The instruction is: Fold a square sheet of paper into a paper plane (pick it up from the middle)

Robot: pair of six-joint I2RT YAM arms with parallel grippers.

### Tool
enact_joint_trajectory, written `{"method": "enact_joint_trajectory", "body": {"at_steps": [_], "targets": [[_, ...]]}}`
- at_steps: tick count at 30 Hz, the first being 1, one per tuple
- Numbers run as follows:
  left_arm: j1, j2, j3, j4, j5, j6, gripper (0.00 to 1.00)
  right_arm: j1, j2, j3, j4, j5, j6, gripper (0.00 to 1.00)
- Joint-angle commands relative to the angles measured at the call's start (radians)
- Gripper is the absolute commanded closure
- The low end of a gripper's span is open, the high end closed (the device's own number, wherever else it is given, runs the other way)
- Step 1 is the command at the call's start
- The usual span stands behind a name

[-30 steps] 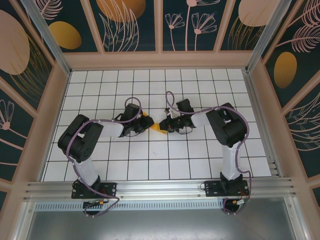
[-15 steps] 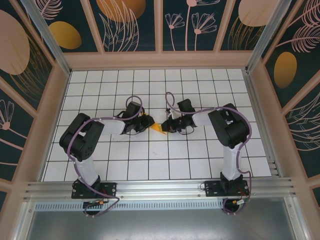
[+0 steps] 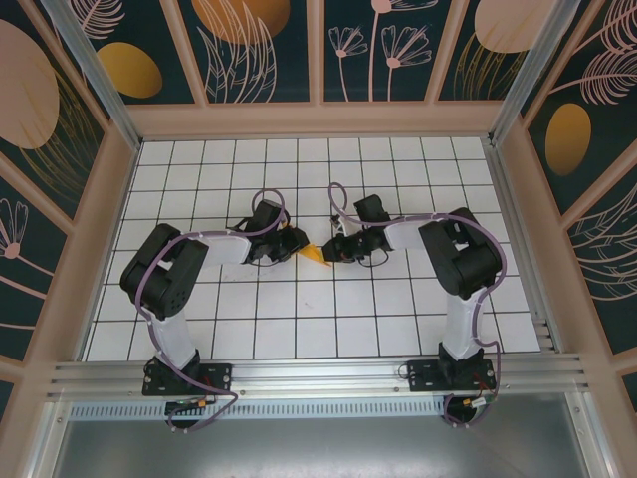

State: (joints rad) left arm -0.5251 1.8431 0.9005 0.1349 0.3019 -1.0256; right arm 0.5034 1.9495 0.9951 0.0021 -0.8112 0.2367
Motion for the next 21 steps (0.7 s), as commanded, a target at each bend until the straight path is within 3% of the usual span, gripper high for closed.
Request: {"method": "enact_joint_trajectory", "body": {"at_steps": [1, 9, 21], "targets": [[0.004, 0.056, 0.003, -0.093, -0.09, 0.014, 0.66, 0.014, -0.03, 0.013, -0.066, 0.026, -0.131, 0.79], [0.003, 0.06, 0.012, -0.106, -0.087, 0.021, 0.66, 0.075, -0.023, 0.042, -0.07, 0.144, -0.253, 0.77], [0.004, 0.062, 0.035, -0.127, -0.086, 0.032, 0.65, 0.119, -0.052, 0.005, -0.051, 0.216, -0.38, 0.79]]}}
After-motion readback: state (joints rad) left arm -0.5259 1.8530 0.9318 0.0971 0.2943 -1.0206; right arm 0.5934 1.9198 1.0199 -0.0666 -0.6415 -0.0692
